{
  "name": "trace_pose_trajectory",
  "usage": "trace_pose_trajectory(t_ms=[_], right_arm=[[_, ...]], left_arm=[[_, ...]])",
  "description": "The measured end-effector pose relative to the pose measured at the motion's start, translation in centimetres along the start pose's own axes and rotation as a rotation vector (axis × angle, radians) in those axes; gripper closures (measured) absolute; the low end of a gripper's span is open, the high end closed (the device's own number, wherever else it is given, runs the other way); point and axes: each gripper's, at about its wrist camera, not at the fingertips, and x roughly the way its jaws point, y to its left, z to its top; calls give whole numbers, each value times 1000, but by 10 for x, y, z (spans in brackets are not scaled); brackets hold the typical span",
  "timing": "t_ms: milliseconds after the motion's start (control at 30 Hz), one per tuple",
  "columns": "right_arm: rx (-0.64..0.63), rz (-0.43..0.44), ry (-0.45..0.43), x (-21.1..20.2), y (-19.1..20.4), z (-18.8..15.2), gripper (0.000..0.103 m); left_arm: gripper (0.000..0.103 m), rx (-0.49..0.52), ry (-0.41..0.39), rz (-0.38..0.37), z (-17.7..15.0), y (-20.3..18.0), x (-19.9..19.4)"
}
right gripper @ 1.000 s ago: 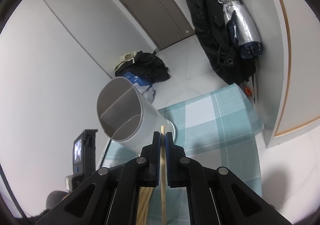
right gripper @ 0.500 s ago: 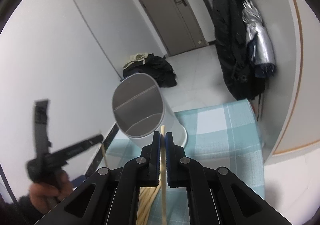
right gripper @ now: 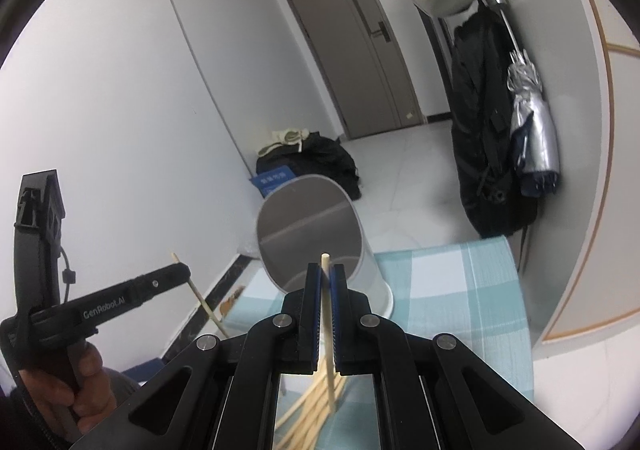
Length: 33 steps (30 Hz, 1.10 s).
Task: Organize utensils
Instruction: 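Carry both chopsticks over the white holder and open both tools to drop them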
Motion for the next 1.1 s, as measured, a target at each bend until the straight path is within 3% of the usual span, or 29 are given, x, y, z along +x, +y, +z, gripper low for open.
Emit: trace_pose_trajectory(t_ms=[300,567,833,1100], right_arm=[[-44,26,-54,-6,16,25,99],[-76,62,-106,-20,29,82,99],[-151,76,-171,-18,44,148,99],[-210,83,-188,22,48,183,99]], left_arm=[[102,14,-17,-92,26,-14,-23],[102,9,-59,-161,77,-28,-37],[102,24,-144,-159,135,-31,-38],[102,25,-144,-122,151,-19,-8]])
